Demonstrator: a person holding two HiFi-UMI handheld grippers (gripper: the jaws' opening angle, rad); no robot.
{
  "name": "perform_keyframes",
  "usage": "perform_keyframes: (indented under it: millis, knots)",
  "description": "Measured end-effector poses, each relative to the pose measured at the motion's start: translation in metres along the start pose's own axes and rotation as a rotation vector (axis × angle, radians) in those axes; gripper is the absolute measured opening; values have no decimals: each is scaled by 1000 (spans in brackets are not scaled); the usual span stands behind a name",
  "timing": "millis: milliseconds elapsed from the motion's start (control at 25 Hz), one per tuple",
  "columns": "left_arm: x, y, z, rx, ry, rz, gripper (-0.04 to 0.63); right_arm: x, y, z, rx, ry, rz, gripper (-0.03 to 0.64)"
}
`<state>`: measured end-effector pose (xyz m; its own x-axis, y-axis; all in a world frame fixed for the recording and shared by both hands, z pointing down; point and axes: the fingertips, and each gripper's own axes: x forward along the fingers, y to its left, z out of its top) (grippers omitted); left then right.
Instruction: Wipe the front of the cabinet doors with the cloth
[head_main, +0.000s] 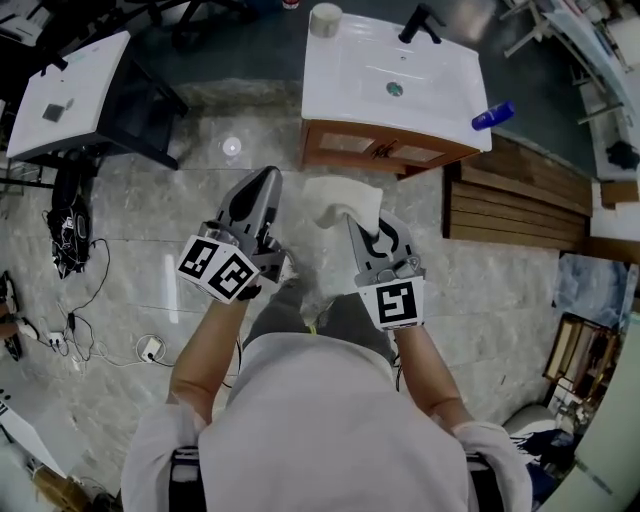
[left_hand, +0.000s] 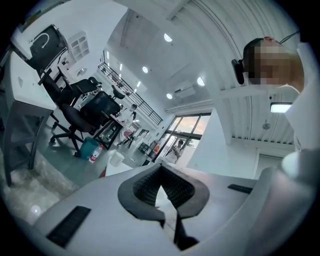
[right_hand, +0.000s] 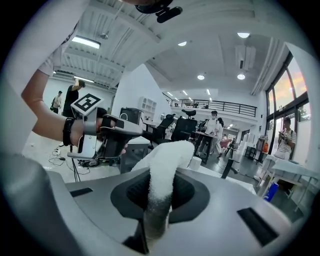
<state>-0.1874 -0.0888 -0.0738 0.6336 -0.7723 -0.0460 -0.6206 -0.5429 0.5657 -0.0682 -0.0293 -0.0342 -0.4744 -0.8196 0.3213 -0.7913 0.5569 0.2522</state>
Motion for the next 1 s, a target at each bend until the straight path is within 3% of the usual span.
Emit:
perform_keyframes:
  millis: [240, 480, 1000]
  knots:
    - [39, 30, -28, -16, 39, 42, 18, 36, -20, -24, 21, 9, 36, 71]
    - [64, 41, -51, -11, 17, 100, 17, 58, -49, -59, -6, 19, 85, 71]
    - [101, 154, -181, -4, -7, 161, 17, 161, -48, -192, -44, -38, 189, 71]
